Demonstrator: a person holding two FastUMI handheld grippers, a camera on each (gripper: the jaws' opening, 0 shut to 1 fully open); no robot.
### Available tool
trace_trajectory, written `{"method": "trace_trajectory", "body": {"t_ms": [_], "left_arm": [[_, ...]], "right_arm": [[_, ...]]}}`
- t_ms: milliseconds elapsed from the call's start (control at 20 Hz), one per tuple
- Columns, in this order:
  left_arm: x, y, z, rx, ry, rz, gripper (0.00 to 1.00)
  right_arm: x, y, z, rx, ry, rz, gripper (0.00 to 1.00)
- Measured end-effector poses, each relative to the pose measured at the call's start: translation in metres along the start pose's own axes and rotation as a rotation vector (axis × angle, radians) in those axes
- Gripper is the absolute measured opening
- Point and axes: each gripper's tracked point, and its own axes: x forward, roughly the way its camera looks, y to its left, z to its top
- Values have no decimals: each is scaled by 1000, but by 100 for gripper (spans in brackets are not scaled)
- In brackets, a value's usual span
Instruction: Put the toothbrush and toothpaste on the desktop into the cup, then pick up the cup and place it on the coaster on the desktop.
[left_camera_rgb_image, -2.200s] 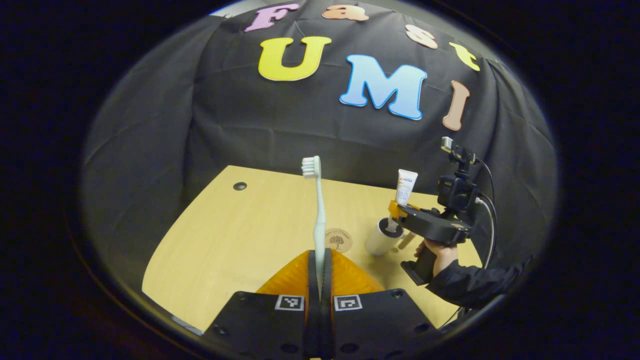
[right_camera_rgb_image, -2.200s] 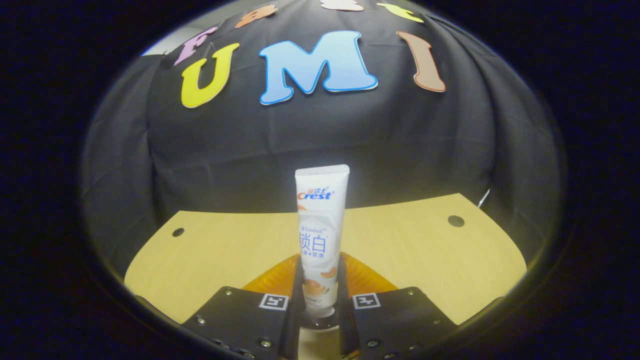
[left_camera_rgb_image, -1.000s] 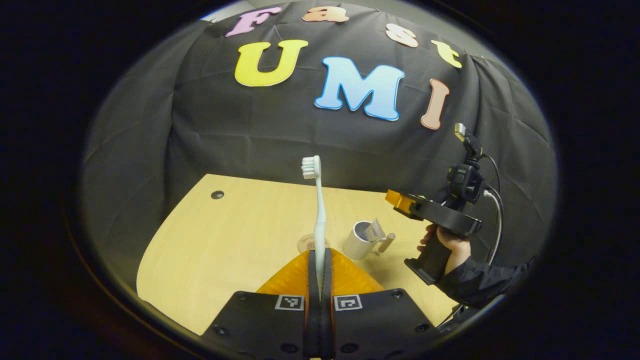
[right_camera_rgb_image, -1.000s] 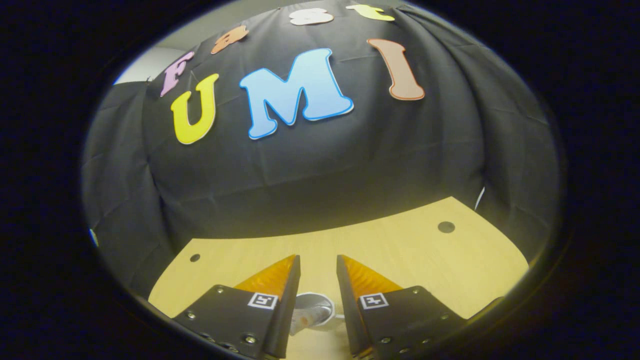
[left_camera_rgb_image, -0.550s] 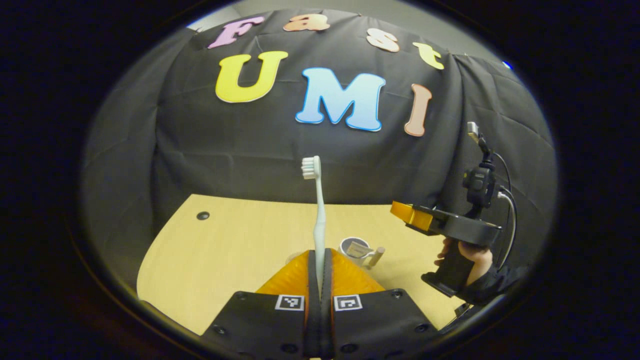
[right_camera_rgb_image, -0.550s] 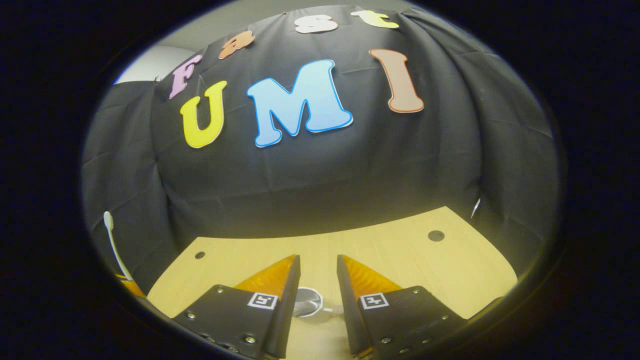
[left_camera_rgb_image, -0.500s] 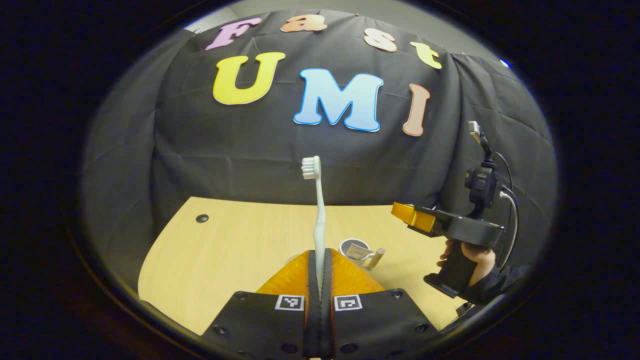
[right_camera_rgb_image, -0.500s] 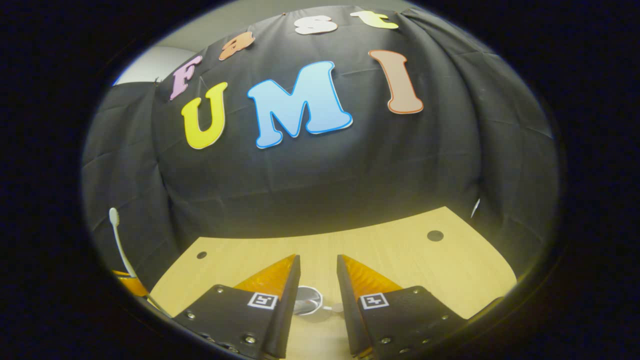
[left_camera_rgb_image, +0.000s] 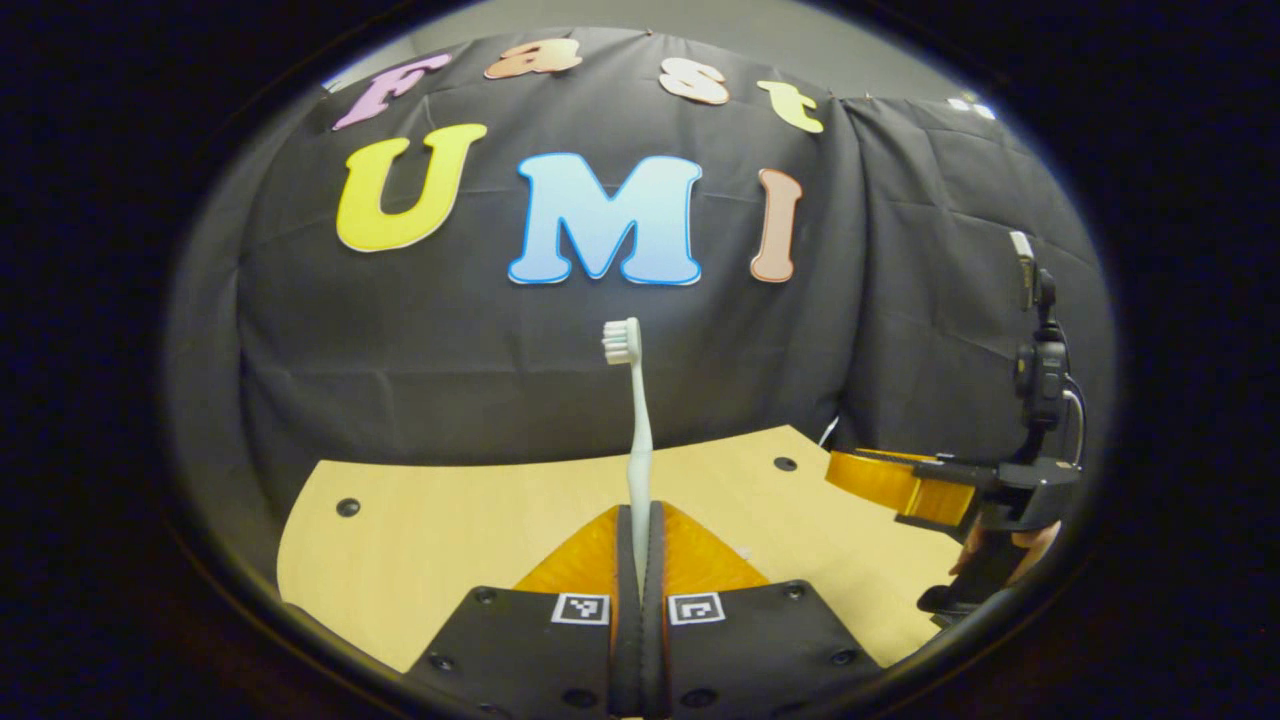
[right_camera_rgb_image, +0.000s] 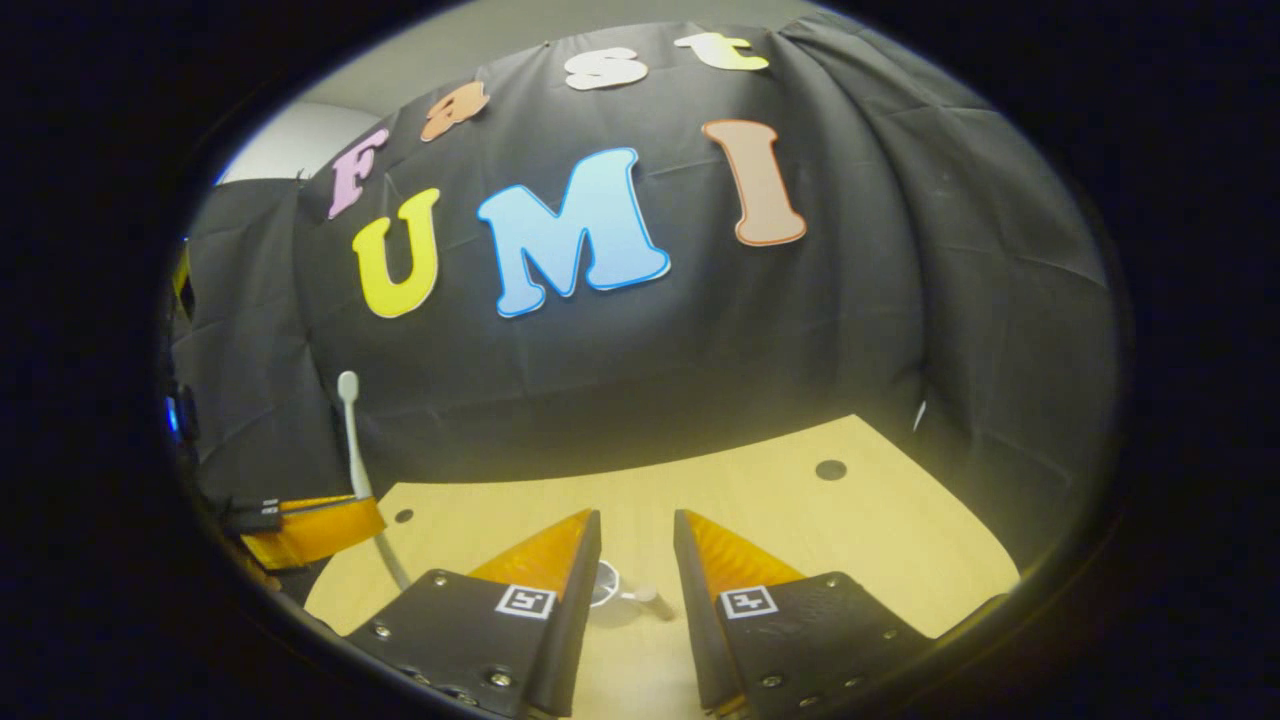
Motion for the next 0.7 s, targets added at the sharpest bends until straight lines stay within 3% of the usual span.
{"method": "trace_trajectory", "body": {"t_ms": [150, 400, 700], "left_arm": [[42, -11, 17, 19, -31, -80, 7], [101, -30, 5, 48, -2, -157, 7], [153, -40, -22, 12, 47, -168, 7]], "right_arm": [[-15, -17, 1, 21, -3, -42, 45], [-38, -57, -2, 45, 9, -131, 45], [-60, -101, -6, 66, 30, -227, 45]]}}
